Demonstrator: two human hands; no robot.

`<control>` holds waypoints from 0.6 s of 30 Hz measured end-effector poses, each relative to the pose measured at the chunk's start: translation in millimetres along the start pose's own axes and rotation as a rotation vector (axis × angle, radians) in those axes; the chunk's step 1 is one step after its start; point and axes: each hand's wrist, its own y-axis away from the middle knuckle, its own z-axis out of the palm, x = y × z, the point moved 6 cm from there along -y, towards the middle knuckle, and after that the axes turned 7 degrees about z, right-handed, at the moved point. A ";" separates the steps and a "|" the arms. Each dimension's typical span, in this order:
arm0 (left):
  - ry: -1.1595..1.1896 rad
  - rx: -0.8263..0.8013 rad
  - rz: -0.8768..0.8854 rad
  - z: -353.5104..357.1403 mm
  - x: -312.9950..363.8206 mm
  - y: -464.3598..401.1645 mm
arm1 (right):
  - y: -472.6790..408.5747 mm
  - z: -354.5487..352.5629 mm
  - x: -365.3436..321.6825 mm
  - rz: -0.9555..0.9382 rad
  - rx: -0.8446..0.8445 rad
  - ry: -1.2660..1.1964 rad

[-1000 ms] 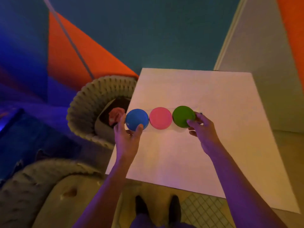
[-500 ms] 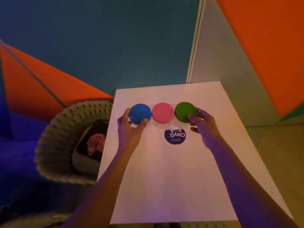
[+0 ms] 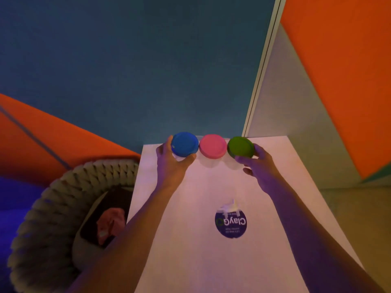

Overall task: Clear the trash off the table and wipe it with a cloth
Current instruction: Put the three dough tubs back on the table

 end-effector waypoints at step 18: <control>-0.127 0.022 -0.156 128.9 -104.9 -156.7 | -235.8 17.0 -16.3 0.030 0.017 0.230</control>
